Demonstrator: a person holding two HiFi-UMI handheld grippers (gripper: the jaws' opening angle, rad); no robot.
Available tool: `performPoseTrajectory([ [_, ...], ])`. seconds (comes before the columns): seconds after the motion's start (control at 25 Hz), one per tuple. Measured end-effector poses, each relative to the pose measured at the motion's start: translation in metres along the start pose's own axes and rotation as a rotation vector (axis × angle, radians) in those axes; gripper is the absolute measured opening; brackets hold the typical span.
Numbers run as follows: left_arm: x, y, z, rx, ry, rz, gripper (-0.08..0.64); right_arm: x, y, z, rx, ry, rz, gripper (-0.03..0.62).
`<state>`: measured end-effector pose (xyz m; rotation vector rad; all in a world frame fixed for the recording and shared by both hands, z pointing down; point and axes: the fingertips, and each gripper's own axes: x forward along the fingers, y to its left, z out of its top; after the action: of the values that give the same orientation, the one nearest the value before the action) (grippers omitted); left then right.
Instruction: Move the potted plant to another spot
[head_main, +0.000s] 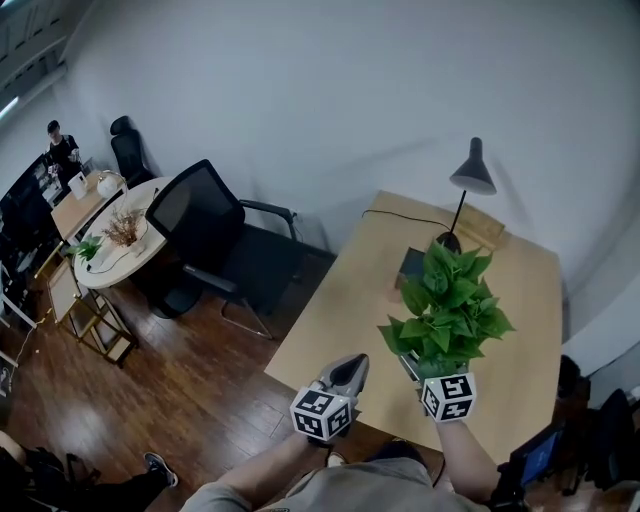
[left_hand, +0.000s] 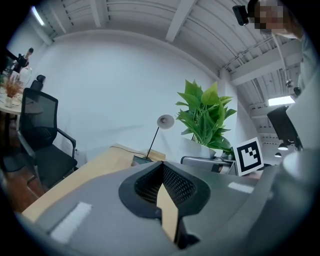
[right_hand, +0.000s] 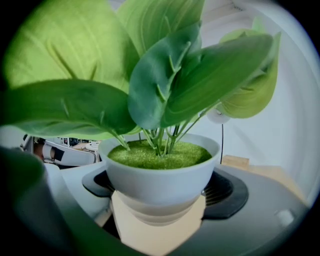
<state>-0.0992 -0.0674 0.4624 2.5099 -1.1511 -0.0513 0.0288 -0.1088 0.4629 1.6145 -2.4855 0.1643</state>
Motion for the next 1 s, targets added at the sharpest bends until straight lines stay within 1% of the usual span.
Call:
performPoseTrajectory([
  [0.04, 0.001, 0.012, 0.005, -0.007, 0.005, 0.003, -0.006, 0.013, 0.006, 0.004, 0.002, 0.009, 0.006, 0.520],
  [0.12, 0.005, 0.021, 0.010, -0.012, 0.005, 0.010, -0.006, 0.025, 0.010, 0.006, -0.001, 0.018, 0.021, 0.520],
  [0.28, 0.008, 0.017, 0.010, -0.006, -0.003, 0.035, -0.006, 0.022, 0.009, 0.006, -0.012, 0.012, 0.047, 0.520],
  [0.44, 0.010, 0.020, 0.008, 0.019, -0.004, 0.057, -0.006, 0.027, 0.009, 0.006, -0.008, -0.013, 0.066, 0.520],
  [0.64, 0.019, 0.024, 0.010, 0.015, -0.026, 0.095, -0.006, 0.037, 0.007, 0.004, -0.034, -0.021, 0.108, 0.520],
  [0.84, 0.023, 0.021, 0.003, 0.015, -0.003, 0.091, -0.006, 0.037, 0.009, -0.002, -0.026, -0.017, 0.116, 0.520],
  [0.92, 0.026, 0.043, 0.013, 0.014, 0.002, 0.076, -0.006, 0.060, 0.019, 0.005, -0.028, -0.018, 0.106, 0.520],
  [1.0, 0.031, 0.081, 0.022, 0.009, 0.018, 0.051, -0.006, 0.098, 0.034, 0.008, -0.024, -0.009, 0.088, 0.520],
])
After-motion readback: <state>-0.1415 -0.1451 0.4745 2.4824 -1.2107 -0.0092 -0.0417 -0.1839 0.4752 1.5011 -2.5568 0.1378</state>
